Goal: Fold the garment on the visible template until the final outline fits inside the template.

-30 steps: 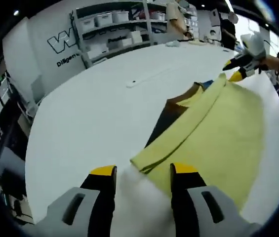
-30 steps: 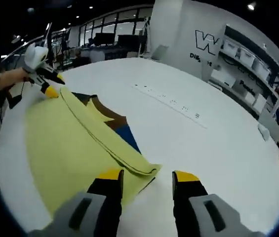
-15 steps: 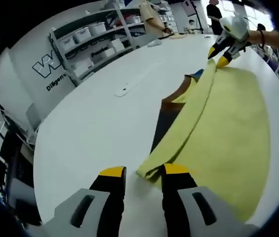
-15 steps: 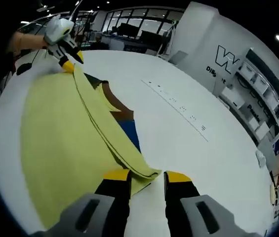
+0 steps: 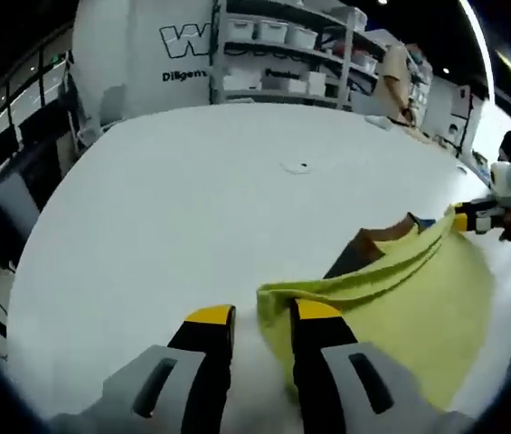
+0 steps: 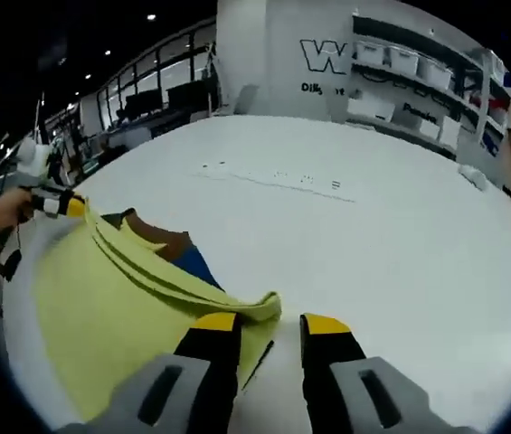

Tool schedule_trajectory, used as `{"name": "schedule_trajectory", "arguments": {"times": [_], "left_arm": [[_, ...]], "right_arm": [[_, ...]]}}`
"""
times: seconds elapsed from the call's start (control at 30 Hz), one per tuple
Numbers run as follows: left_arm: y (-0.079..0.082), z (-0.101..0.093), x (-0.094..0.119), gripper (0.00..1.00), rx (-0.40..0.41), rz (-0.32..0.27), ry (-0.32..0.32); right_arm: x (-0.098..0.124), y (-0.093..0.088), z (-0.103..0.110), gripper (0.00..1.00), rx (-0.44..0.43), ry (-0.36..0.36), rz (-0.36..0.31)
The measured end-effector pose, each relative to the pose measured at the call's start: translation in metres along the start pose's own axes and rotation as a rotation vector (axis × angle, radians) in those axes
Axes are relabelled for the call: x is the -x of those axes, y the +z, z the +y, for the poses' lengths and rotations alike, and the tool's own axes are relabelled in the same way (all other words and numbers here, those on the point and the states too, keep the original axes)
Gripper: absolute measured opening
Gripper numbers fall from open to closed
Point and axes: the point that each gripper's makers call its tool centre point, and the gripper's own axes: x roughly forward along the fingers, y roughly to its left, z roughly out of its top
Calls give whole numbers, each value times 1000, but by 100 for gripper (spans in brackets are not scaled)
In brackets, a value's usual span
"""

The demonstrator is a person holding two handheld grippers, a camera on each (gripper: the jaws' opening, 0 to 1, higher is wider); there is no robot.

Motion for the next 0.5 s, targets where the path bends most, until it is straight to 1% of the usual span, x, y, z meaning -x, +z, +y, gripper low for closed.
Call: {"name": "schedule_trajectory", "arguments": {"times": [0.03,0.17,0.23,0.33,0.5], "left_arm": [[-2,-2,-1,25,11,4,-2],[-3,-5,-2,26,-16,5,-5],[-5,-5,-1,27,0,10,10],[-6,-4,0,30,33,14,17],[-4,-7,5,33,24,12,10]], "right_arm": [[-1,2,0,22,-55,2,-11],[0,2,-1,22,-30,-9,-6],[1,3,-3,22,-53,-20,-15],[3,4,-4,22,-93,-19,-22],[9,4,2,26,-110,-2,-21]]}}
